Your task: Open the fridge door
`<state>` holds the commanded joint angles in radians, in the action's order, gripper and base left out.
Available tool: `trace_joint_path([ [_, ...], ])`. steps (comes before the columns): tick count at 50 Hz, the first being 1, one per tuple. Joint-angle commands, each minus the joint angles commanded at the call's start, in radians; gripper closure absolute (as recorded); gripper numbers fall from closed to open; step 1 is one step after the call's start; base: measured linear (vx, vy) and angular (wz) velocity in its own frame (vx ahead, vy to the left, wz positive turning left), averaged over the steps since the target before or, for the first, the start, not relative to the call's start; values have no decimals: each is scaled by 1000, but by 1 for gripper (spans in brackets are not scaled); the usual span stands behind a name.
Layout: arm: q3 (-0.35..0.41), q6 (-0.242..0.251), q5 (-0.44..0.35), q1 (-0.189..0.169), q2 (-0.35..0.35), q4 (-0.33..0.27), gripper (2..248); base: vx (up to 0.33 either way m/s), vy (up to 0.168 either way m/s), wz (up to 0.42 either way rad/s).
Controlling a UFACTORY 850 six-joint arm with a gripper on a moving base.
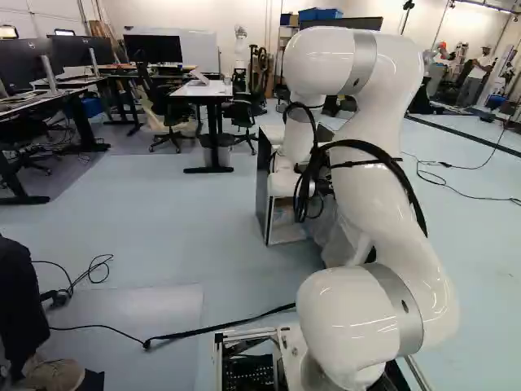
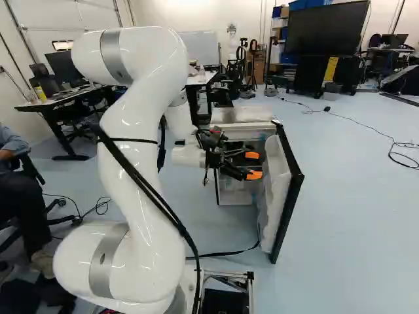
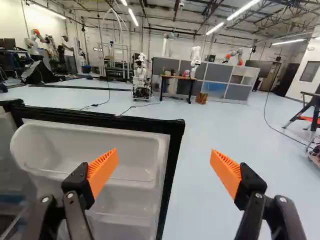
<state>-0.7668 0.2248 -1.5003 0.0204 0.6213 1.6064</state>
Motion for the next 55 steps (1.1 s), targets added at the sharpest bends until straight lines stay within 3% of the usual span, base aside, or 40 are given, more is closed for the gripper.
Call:
trace_joint_path([
  [28, 54, -18, 50, -2, -72, -128, 3, 0, 0, 0],
  [55, 141, -47, 131, -4, -187, -334, 3, 0, 0, 0],
])
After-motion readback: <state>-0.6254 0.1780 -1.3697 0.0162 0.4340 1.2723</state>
